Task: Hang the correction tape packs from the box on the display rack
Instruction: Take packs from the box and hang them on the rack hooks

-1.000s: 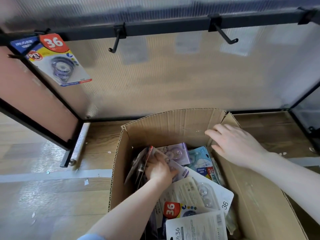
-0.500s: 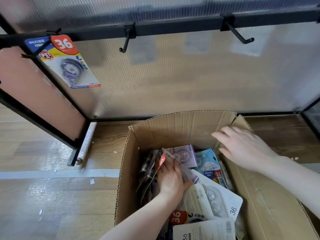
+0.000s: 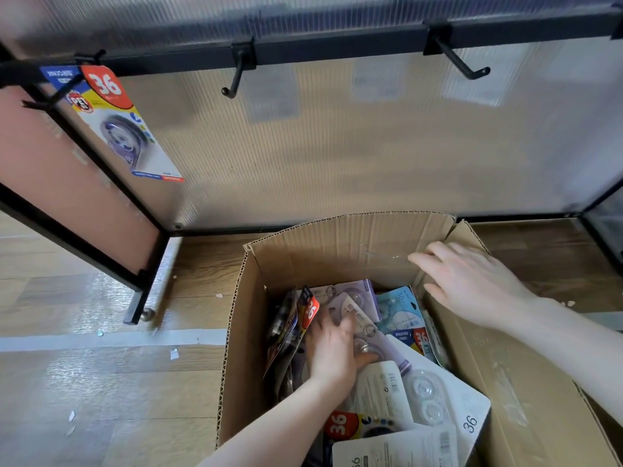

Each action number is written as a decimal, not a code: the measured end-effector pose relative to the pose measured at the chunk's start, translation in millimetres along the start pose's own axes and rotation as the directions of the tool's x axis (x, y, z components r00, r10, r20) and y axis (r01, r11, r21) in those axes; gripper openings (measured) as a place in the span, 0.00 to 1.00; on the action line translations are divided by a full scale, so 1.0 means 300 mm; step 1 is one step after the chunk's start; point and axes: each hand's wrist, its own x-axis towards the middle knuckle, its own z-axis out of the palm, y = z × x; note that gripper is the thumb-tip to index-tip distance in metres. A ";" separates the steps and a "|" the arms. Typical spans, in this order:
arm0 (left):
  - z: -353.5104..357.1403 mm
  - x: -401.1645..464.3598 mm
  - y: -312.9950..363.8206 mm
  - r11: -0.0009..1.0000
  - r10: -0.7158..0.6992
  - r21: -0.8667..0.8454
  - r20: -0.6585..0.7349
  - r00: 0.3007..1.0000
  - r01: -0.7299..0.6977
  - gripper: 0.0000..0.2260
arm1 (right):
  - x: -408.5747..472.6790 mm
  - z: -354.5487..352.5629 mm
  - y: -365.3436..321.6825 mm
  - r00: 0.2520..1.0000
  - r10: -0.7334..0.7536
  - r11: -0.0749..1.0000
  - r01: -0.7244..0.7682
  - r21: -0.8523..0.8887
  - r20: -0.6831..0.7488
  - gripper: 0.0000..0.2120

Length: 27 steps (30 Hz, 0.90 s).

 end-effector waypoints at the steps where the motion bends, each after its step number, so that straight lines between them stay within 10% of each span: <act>1: -0.004 -0.002 0.002 1.000 -0.024 -0.015 0.006 1.000 0.024 0.37 | 0.000 0.001 0.001 1.000 -0.002 1.000 0.002 0.000 0.000 0.21; 14: -0.033 0.011 -0.002 0.922 -0.017 -0.385 -0.118 0.993 -0.030 0.45 | -0.007 -0.013 0.001 1.000 0.001 1.000 -0.001 0.001 0.005 0.22; 20: -0.047 0.006 0.052 0.788 0.073 -0.585 -0.224 0.972 -0.194 0.47 | -0.008 -0.014 0.006 1.000 -0.003 1.000 0.003 0.004 -0.001 0.22; 27: -0.083 -0.015 0.110 0.513 -0.041 -0.857 -0.086 0.995 -0.053 0.50 | -0.019 -0.022 0.012 1.000 0.003 1.000 -0.003 -0.014 -0.003 0.22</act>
